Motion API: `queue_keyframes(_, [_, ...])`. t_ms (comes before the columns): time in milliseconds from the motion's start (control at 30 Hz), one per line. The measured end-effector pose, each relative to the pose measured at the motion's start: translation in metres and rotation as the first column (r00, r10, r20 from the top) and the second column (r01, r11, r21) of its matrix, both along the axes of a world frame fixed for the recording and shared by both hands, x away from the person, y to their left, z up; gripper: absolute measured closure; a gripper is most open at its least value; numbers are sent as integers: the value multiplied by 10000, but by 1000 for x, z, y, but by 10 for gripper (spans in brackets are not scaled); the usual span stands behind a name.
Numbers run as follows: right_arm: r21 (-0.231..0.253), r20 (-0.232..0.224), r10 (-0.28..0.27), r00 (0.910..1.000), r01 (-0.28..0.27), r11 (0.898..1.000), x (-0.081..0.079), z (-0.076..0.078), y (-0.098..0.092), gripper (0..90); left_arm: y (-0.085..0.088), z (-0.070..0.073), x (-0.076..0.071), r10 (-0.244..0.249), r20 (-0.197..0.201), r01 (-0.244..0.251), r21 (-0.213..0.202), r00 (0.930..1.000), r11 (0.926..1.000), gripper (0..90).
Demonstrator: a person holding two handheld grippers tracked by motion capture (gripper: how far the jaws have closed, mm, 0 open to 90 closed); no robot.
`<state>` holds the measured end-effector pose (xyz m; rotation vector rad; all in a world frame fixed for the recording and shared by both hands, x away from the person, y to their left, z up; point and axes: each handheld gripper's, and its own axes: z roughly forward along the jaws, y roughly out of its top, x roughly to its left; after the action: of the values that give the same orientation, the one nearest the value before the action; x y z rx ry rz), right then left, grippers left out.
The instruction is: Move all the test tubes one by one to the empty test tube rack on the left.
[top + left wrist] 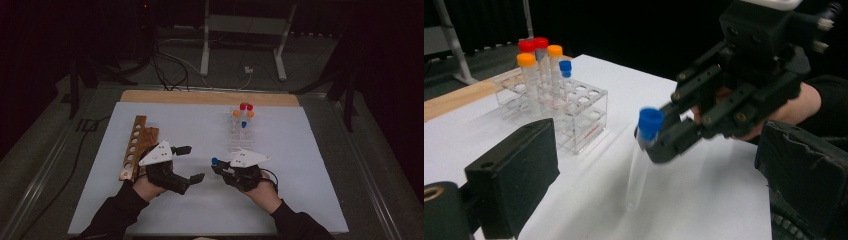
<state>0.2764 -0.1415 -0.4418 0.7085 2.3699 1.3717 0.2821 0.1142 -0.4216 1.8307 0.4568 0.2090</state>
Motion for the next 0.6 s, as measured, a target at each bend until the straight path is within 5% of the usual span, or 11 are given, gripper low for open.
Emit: queue_keyframes(600, [-15, -38, 192, 9998, -193, 9998, -3, 0, 1, 772, -26, -6, 10, -360, 104, 354, 480, 9993, 9982, 496])
